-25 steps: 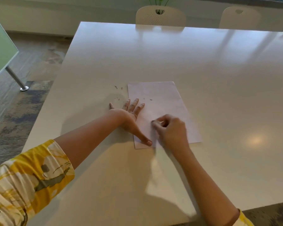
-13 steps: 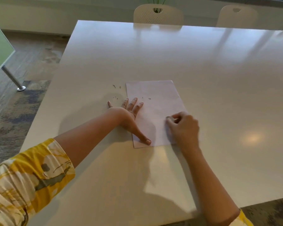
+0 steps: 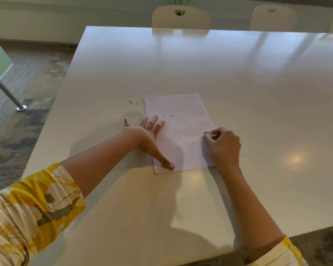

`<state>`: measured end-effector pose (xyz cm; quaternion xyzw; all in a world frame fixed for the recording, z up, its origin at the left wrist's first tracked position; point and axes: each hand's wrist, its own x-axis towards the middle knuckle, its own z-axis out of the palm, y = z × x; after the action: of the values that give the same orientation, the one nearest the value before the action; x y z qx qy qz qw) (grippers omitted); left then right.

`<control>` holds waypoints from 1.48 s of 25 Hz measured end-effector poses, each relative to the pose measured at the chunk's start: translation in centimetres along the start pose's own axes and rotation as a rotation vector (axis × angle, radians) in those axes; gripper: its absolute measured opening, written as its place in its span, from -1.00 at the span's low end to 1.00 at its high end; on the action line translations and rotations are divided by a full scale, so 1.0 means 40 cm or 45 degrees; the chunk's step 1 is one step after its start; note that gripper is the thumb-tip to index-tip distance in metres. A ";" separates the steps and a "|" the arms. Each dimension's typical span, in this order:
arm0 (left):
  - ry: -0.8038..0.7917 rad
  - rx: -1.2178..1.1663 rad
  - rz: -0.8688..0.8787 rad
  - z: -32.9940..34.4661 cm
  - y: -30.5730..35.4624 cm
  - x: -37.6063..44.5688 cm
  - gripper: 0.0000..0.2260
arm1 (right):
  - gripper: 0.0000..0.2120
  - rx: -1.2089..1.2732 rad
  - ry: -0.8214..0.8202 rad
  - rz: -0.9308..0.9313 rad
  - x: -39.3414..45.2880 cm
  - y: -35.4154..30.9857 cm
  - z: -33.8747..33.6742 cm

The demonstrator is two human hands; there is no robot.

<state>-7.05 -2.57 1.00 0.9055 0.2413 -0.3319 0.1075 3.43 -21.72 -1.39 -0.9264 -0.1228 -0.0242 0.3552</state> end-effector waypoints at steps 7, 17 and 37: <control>0.008 0.074 -0.002 0.000 0.004 0.009 0.44 | -0.87 0.160 -0.264 -0.347 -0.119 -0.083 0.089; -0.021 0.040 -0.018 -0.005 0.010 0.003 0.49 | -0.88 0.147 -0.147 -0.238 -0.066 -0.048 0.068; 0.025 0.131 -0.015 0.000 0.006 0.013 0.37 | -0.87 0.191 -0.317 -0.343 -0.133 -0.112 0.109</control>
<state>-6.61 -2.58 0.66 0.9117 0.2302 -0.3356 0.0564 -2.99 -16.75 -2.42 -0.8684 -0.2901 0.0523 0.3988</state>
